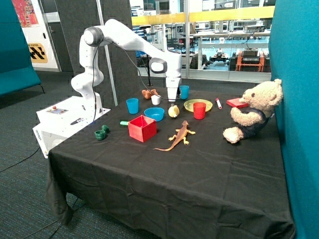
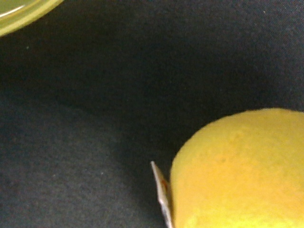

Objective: Put the ball in the red pot

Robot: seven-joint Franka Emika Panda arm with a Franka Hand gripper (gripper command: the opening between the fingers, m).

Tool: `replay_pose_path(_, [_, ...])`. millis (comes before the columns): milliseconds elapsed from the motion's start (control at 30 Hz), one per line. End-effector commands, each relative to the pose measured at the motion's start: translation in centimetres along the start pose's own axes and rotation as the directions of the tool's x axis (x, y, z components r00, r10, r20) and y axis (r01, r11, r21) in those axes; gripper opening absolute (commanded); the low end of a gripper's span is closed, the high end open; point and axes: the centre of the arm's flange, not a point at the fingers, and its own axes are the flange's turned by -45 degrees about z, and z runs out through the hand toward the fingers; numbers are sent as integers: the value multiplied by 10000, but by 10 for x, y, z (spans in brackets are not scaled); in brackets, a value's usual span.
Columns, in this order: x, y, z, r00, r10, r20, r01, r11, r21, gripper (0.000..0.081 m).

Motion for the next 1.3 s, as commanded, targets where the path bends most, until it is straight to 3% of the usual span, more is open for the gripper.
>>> replay_pose_path(0, [1, 6, 7, 10000, -48, -58, 48, 10000, -17, 808])
replay_pose_path(533, [-4, 8, 28, 10000, 13, -58, -13, 10000, -17, 808])
replay_pose_path(1267, [15, 11, 31, 9998, 206, -59, -206, 9998, -16, 763])
